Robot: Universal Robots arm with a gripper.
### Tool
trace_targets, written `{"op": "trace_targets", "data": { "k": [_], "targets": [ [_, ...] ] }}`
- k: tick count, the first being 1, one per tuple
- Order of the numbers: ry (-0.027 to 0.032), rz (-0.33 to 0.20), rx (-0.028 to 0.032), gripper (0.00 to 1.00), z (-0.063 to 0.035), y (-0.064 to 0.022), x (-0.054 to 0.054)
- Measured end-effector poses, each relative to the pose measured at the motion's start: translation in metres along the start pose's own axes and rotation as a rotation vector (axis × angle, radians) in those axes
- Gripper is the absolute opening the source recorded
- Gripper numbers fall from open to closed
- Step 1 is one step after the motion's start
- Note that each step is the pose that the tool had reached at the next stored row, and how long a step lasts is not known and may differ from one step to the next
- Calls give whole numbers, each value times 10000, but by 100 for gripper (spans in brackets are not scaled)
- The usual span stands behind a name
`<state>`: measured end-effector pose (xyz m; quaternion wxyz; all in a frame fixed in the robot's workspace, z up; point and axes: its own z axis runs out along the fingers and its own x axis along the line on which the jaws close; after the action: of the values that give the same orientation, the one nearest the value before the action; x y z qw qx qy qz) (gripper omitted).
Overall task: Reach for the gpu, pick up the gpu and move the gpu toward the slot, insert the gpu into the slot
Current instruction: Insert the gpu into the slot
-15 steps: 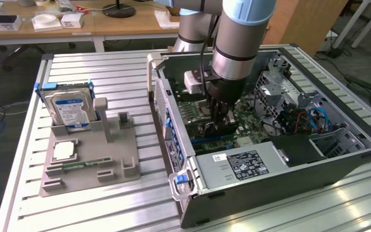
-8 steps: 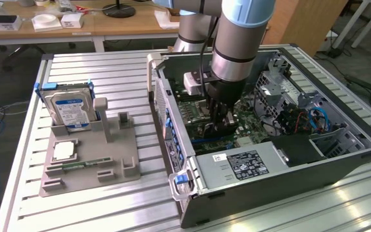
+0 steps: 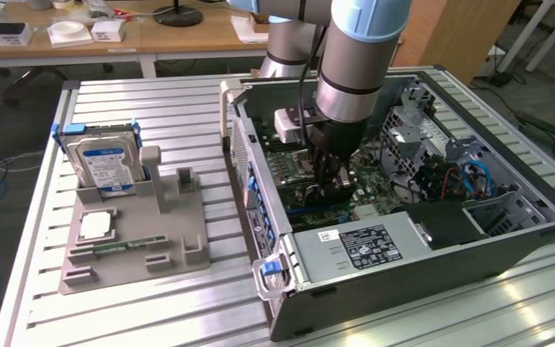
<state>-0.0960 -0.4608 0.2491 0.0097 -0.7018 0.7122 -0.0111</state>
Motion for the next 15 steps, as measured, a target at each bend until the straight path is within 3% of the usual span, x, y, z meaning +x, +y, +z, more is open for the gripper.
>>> {"op": "trace_targets", "data": {
  "k": [15],
  "targets": [
    [-3,0,-1,26,15,0,0]
  ]
}}
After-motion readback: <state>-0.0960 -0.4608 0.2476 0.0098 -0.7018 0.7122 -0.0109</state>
